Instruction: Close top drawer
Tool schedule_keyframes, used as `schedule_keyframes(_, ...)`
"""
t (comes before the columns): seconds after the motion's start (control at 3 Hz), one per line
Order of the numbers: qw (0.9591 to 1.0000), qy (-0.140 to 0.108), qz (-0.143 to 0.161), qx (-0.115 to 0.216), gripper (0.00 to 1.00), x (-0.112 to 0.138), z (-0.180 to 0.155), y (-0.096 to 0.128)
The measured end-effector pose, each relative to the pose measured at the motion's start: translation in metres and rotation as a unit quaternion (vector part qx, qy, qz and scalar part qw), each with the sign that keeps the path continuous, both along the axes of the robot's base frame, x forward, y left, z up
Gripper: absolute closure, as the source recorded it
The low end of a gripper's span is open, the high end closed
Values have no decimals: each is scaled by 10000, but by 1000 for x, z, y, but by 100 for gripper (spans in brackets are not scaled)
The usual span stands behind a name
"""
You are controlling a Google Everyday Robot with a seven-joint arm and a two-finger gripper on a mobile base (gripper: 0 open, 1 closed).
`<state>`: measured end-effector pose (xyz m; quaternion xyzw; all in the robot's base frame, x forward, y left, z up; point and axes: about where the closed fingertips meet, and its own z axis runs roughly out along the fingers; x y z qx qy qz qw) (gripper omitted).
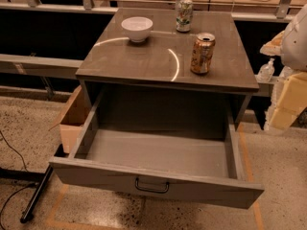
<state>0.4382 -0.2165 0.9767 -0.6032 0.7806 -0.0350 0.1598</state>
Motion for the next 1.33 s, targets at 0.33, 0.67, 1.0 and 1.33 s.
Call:
schedule_keyframes(0.33,10000,0,0,0,0,0,0,0)
schedule_keyframes(0.67,10000,-51,-2,1,16,0,2,1)
schedule_keyframes(1.0,9999,1,-30,134,39,-5,-19,3)
schedule_keyframes(1.33,9995,113,53,297,63,-13,-55,6)
